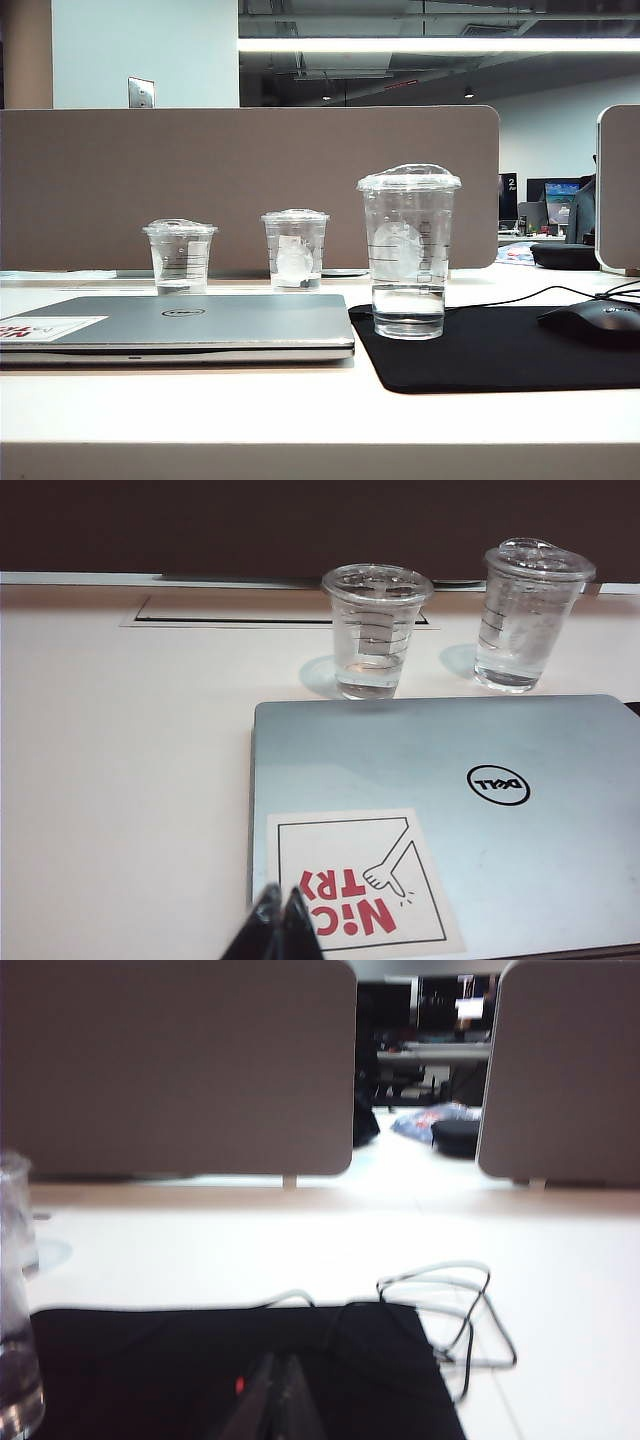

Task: Pick up the coffee cup on the right and place it on the right side of the laptop.

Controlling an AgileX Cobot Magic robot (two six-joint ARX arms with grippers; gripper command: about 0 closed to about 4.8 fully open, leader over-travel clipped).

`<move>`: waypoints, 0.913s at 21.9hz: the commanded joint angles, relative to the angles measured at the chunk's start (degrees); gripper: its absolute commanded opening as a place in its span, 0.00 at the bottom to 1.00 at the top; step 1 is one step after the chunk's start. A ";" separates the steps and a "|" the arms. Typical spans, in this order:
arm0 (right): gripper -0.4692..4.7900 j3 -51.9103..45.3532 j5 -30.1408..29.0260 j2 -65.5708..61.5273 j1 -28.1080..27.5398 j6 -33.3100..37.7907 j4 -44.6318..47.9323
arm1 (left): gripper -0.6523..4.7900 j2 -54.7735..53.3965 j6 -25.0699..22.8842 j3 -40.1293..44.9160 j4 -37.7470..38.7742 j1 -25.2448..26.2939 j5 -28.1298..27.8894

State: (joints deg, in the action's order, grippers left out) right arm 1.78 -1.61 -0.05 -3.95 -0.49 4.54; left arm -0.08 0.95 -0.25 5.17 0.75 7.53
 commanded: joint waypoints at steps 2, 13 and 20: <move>0.08 -1.14 0.31 0.09 1.46 0.02 0.15 | 0.11 0.00 -0.09 -0.17 -0.50 0.04 0.22; 0.08 -1.70 2.10 0.09 2.21 0.70 -0.07 | 0.11 0.00 -0.09 -0.17 -0.50 0.04 0.22; 0.08 -1.70 2.05 0.09 2.21 0.68 -0.07 | 0.11 0.00 -0.09 -0.17 -0.52 0.04 0.22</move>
State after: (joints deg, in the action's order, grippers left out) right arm 0.32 0.19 -0.05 -1.83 0.01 3.51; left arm -0.08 0.97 -0.25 5.17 0.75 7.51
